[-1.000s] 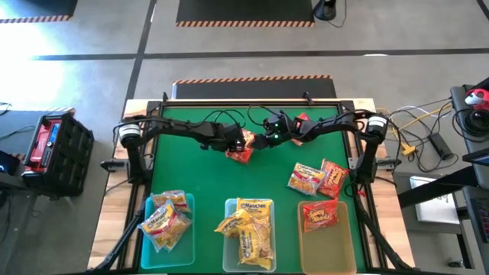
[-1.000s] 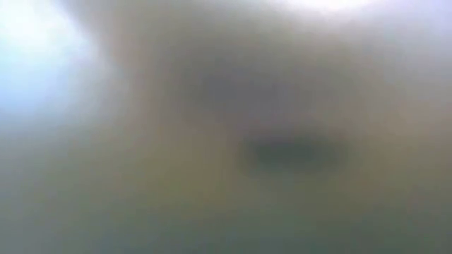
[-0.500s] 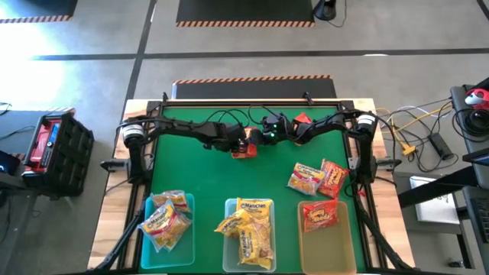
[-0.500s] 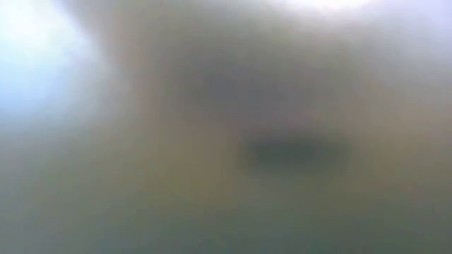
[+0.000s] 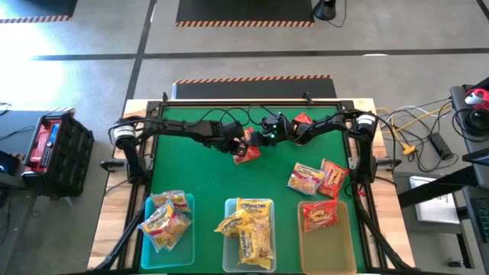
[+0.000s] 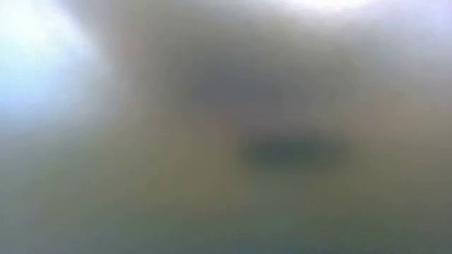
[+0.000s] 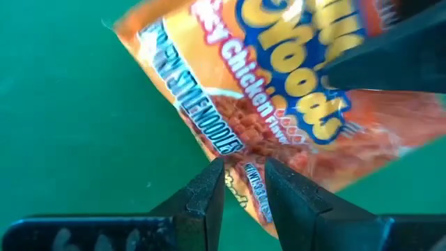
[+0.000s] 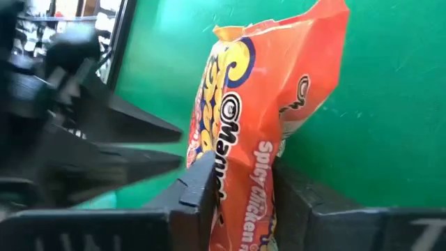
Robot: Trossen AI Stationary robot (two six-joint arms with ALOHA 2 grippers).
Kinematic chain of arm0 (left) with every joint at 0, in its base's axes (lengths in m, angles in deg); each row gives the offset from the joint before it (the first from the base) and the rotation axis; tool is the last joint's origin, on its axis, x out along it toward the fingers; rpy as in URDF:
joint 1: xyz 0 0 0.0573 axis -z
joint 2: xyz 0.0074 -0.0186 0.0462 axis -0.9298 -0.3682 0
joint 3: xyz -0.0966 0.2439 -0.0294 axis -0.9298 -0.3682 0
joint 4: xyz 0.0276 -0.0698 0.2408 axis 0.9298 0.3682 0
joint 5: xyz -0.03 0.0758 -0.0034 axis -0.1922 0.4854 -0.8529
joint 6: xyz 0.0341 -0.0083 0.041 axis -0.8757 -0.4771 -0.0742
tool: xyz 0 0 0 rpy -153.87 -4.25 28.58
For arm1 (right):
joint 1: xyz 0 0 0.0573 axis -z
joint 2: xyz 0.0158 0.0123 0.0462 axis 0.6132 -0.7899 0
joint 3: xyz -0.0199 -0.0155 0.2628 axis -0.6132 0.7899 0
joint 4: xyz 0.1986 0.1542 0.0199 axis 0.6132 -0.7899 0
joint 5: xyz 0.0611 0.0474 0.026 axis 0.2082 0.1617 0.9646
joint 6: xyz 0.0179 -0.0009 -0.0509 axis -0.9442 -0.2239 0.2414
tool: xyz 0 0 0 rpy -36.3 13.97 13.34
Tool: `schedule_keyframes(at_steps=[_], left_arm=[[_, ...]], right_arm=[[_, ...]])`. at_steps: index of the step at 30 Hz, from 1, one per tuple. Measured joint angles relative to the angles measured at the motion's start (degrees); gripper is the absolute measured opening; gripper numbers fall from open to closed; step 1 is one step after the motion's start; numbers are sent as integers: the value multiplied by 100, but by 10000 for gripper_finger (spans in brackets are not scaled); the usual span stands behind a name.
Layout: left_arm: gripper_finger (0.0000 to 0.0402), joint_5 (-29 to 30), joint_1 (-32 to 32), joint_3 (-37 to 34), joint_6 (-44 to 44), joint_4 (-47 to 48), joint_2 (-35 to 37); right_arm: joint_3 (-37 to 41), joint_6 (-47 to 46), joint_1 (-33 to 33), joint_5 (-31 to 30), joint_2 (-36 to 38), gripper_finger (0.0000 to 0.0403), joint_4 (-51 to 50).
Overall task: Sort Maruchan noodles
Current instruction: Put the orange noodle pack into the orange bin
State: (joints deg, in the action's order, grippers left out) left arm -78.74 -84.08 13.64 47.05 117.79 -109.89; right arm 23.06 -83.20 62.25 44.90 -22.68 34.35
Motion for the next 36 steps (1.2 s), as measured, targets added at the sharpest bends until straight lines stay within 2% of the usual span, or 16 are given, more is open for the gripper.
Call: schedule_keyframes(at_steps=[8, 14, 16, 18, 23, 28, 32, 36], left_arm=[[86, 251, -60, -202, -661, 834, 999], [86, 367, -144, -785, -710, 802, 1656], [86, 370, -170, -981, -712, 734, 1810], [86, 377, -190, -1156, -790, 675, 1941], [86, 374, -195, -1542, -1202, 348, 2177], [86, 137, -195, -1743, -1301, -15, 2205], [86, 46, -190, -1804, -1290, -303, 2206], [86, 26, -189, -1806, -1189, -565, 2205]], right_arm=[[15, 282, 301, 599, 371, 74, -221], [13, 374, 474, 2096, 1029, 73, -354], [13, 400, 475, 2531, 1333, 73, -711], [13, 547, 409, 2716, 1693, 73, -1221], [13, 951, 66, 2744, 2787, 73, -2910], [4, 824, -486, 2477, 3896, 73, -4666], [7, 588, -1322, 1838, 4503, 73, -5912], [7, 119, -2439, 1343, 4824, 73, -6647]])
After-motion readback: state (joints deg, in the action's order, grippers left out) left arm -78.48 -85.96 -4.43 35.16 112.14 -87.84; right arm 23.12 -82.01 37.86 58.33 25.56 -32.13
